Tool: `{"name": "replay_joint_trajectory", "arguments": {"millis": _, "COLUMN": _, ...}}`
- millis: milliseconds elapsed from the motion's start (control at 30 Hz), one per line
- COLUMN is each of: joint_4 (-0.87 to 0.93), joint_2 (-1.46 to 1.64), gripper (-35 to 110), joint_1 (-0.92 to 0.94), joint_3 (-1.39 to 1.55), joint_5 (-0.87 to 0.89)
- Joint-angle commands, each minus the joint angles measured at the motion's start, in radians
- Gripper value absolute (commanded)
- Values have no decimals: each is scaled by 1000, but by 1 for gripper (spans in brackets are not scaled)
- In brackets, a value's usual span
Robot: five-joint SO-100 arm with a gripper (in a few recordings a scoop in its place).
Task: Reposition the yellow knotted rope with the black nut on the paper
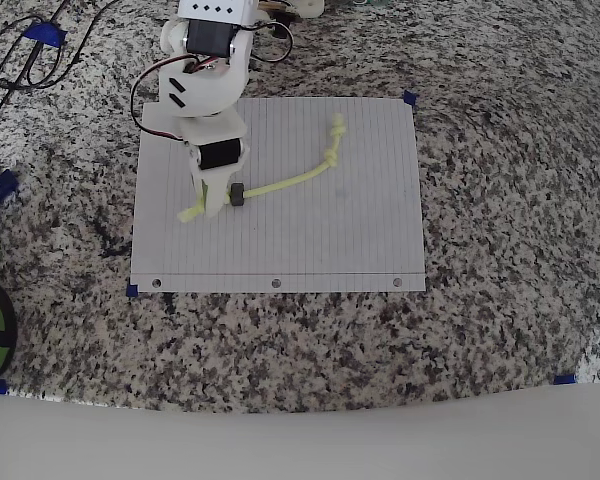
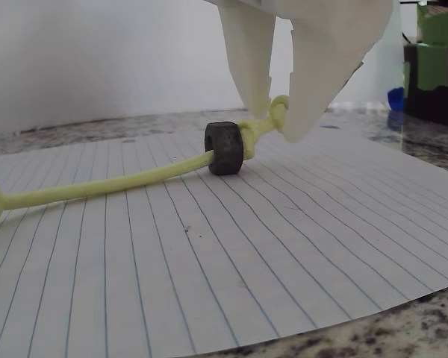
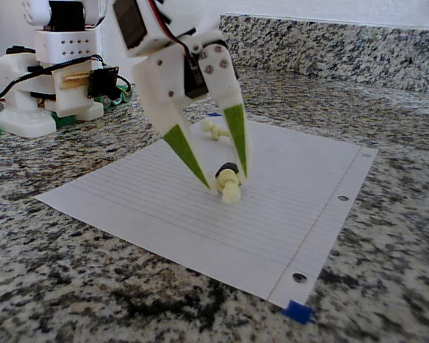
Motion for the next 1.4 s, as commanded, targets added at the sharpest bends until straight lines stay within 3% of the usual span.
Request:
{"name": "replay_joint_trajectory", "arguments": {"millis": 0, "joint_4": -15, "joint_2": -3, "gripper": 30, "joint_1": 6, "joint_3": -40, "joint_5": -12}}
{"name": "replay_joint_trajectory", "arguments": {"millis": 367, "joint_4": -20, "joint_2": -29, "gripper": 26, "joint_1": 6, "joint_3": -54, "joint_5": -14}}
{"name": "replay_joint_trajectory", "arguments": {"millis": 633, "joint_4": -6, "joint_2": -20, "gripper": 0, "joint_1": 8, "joint_3": -54, "joint_5": -15}}
{"name": "replay_joint_trajectory", "arguments": {"millis": 900, "joint_4": 38, "joint_2": 58, "gripper": 0, "joint_1": 74, "joint_3": -54, "joint_5": -63}}
{"name": "replay_joint_trajectory", "arguments": {"millis": 1367, "joint_4": 135, "joint_2": 206, "gripper": 0, "joint_1": 383, "joint_3": -112, "joint_5": -299}}
